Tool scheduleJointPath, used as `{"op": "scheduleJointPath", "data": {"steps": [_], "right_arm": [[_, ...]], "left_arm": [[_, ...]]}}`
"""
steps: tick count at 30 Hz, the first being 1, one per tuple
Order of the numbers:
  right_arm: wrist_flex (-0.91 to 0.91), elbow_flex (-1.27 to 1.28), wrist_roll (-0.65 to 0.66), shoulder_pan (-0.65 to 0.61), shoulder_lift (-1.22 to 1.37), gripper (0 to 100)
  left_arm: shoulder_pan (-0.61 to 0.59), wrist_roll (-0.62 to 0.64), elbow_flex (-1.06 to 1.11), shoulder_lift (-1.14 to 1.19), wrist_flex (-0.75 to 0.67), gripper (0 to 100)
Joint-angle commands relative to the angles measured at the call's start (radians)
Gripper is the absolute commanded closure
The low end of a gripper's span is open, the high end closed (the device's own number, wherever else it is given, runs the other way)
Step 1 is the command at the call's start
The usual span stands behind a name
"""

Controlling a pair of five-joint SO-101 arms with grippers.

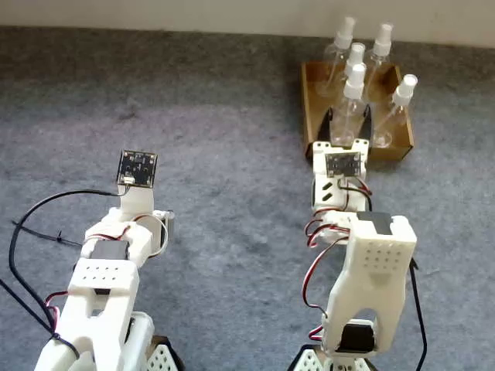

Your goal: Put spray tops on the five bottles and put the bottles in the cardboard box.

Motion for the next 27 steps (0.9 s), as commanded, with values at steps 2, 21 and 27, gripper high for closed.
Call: {"op": "scheduleJointPath", "data": {"steps": [2, 21, 27], "right_arm": [[0.001, -0.002, -0.009, -0.016, -0.005, 72.3], [-0.007, -0.002, -0.006, -0.016, -0.008, 78.9], [-0.007, -0.004, -0.006, -0.016, -0.015, 81.0]], "left_arm": [[-0.012, -0.006, -0.008, 0.005, -0.018, 83], [-0.012, -0.006, -0.010, 0.005, -0.018, 83], [-0.012, -0.006, -0.010, 0.004, -0.018, 83]]}}
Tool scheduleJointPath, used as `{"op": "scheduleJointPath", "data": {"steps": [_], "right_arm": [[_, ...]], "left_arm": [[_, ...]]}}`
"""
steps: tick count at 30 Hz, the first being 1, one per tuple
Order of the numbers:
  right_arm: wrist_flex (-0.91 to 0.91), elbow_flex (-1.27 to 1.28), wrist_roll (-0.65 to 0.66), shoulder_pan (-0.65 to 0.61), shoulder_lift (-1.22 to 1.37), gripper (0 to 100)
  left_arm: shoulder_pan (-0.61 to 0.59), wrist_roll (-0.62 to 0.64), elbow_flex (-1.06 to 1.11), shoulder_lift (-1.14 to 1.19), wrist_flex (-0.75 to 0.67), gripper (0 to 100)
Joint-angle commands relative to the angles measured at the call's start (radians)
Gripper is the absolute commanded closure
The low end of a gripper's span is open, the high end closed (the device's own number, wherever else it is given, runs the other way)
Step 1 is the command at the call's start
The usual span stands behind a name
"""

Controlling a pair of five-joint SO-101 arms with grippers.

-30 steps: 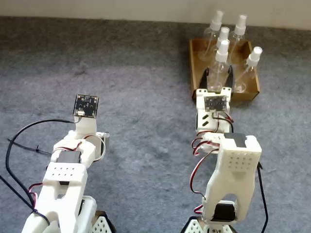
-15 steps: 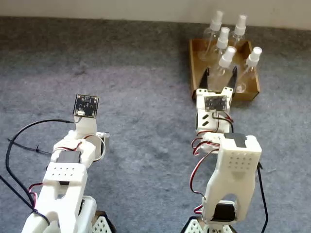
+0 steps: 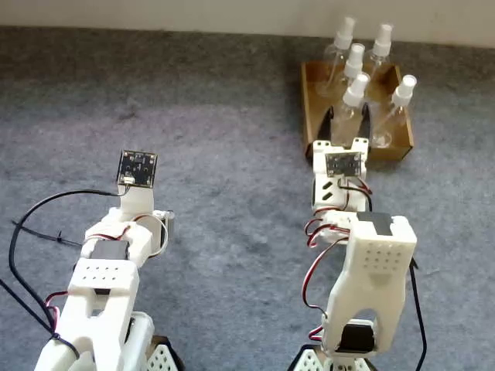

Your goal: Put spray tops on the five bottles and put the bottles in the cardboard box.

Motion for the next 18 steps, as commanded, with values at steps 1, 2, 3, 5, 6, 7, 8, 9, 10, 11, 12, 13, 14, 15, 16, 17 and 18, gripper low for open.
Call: {"op": "scheduleJointPath", "data": {"steps": [1, 2, 3, 5, 6, 7, 8, 9, 10, 11, 12, 13, 14, 15, 16, 17, 18], "right_arm": [[-0.005, -0.004, -0.005, -0.013, -0.013, 81.0], [-0.005, -0.004, -0.003, -0.013, -0.013, 81.0], [-0.005, -0.004, -0.003, -0.013, -0.013, 80.8], [-0.005, -0.004, -0.003, -0.013, -0.013, 77.3], [-0.005, -0.004, -0.003, -0.013, -0.013, 74.4], [-0.005, -0.004, -0.005, -0.013, -0.013, 72.0], [-0.005, -0.004, -0.006, -0.013, -0.013, 70.8], [-0.005, -0.004, -0.006, -0.013, -0.012, 70.8], [-0.005, -0.004, -0.006, -0.013, -0.012, 70.8], [-0.005, -0.004, -0.006, -0.013, -0.012, 70.8], [-0.005, -0.004, -0.006, -0.013, -0.013, 70.8], [-0.005, -0.004, -0.006, -0.013, -0.013, 70.8], [-0.005, -0.004, -0.006, -0.013, -0.015, 70.8], [-0.005, -0.004, -0.006, -0.013, -0.015, 70.8], [-0.005, -0.004, -0.006, -0.013, -0.015, 70.8], [-0.005, -0.004, -0.006, -0.013, -0.015, 70.8], [-0.005, -0.004, -0.006, -0.013, -0.015, 70.8]], "left_arm": [[-0.012, -0.006, -0.010, 0.004, -0.018, 83], [-0.012, -0.006, -0.010, 0.004, -0.018, 83], [-0.012, -0.006, -0.010, 0.004, -0.018, 83], [-0.012, -0.006, -0.010, 0.004, -0.018, 83], [-0.012, -0.006, -0.010, 0.004, -0.018, 83], [-0.012, -0.006, -0.010, 0.004, -0.018, 83], [-0.012, -0.006, -0.010, 0.004, -0.018, 83], [-0.012, -0.006, -0.010, 0.004, -0.018, 83], [-0.012, -0.006, -0.010, 0.004, -0.018, 83], [-0.012, -0.006, -0.010, 0.004, -0.018, 83], [-0.012, -0.006, -0.010, 0.004, -0.018, 83], [-0.012, -0.006, -0.010, 0.004, -0.018, 83], [-0.012, -0.006, -0.010, 0.004, -0.018, 83], [-0.012, -0.006, -0.010, 0.004, -0.018, 83], [-0.012, -0.006, -0.010, 0.002, -0.018, 83], [-0.012, -0.006, -0.010, 0.002, -0.018, 83], [-0.012, -0.006, -0.010, 0.002, -0.018, 83]]}}
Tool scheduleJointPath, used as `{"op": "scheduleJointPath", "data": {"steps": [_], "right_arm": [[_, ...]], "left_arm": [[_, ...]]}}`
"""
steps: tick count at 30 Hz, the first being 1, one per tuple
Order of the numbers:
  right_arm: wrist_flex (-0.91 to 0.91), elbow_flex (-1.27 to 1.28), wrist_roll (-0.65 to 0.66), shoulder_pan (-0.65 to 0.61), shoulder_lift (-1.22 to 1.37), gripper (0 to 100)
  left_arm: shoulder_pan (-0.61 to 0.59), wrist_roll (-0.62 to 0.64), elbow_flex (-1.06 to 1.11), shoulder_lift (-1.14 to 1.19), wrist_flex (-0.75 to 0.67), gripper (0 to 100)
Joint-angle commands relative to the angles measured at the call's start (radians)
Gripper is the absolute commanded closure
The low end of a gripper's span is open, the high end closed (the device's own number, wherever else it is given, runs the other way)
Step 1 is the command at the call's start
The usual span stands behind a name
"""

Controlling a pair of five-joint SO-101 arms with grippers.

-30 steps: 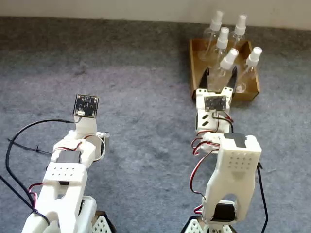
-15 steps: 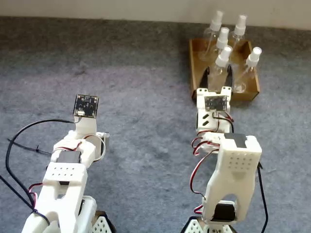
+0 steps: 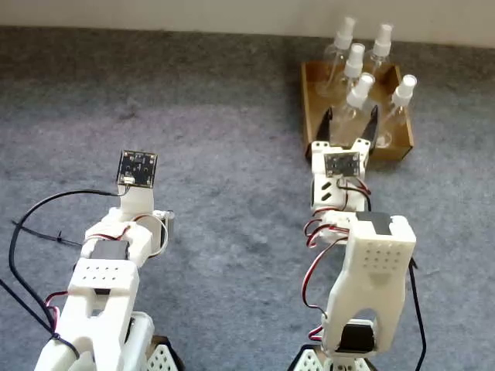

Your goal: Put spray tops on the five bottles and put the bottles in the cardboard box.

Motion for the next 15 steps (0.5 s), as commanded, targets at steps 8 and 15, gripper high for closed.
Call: {"op": "scheduleJointPath", "data": {"steps": [8, 15], "right_arm": [[-0.007, -0.007, -0.006, -0.008, -0.018, 70.9], [-0.002, 0.051, -0.006, -0.007, -0.125, 70.9]], "left_arm": [[-0.012, -0.006, -0.010, 0.002, -0.018, 82], [-0.012, -0.008, -0.010, 0.002, -0.020, 82]]}}
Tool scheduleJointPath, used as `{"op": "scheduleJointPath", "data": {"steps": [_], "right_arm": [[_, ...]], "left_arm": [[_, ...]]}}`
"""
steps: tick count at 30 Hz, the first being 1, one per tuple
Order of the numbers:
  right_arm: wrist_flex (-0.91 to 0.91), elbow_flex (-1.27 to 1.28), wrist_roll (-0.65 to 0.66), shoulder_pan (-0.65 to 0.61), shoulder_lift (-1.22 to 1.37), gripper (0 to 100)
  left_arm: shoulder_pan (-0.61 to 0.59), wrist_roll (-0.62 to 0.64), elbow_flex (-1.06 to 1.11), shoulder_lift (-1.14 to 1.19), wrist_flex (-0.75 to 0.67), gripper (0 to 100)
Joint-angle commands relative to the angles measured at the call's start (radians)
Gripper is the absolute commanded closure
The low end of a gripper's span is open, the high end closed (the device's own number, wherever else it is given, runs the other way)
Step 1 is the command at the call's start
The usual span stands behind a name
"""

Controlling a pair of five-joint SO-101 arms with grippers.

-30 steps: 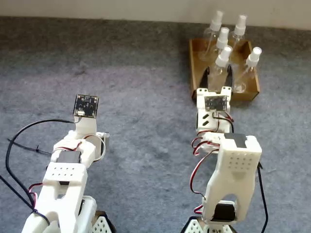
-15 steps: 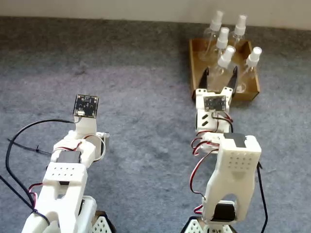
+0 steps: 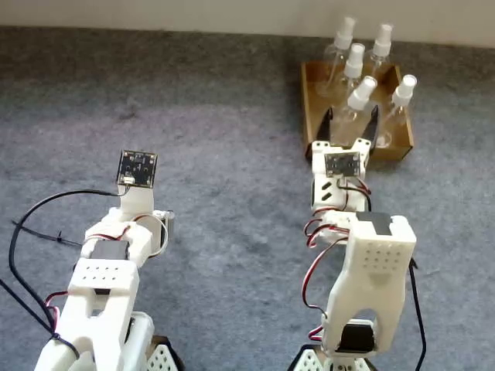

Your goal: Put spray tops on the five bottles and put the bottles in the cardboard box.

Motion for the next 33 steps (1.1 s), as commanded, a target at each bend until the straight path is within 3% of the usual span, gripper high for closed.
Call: {"op": "scheduleJointPath", "data": {"steps": [1, 19, 23, 26, 33], "right_arm": [[-0.002, 0.059, -0.006, -0.008, -0.125, 70.9], [0.002, 0.332, -0.006, -0.019, -0.498, 71.1], [0.004, 0.404, -0.006, -0.016, -0.599, 74.8], [0.110, 0.455, -0.006, -0.016, -0.690, 75.7], [0.581, 0.478, -0.006, -0.019, -0.978, 75.7]], "left_arm": [[-0.012, -0.008, -0.010, 0.002, -0.020, 82], [-0.012, -0.052, -0.010, -0.001, -0.018, 82], [-0.012, -0.054, -0.010, -0.001, -0.017, 82], [-0.012, -0.054, -0.010, -0.001, -0.020, 82], [-0.019, -0.054, -0.007, -0.001, -0.018, 82]]}}
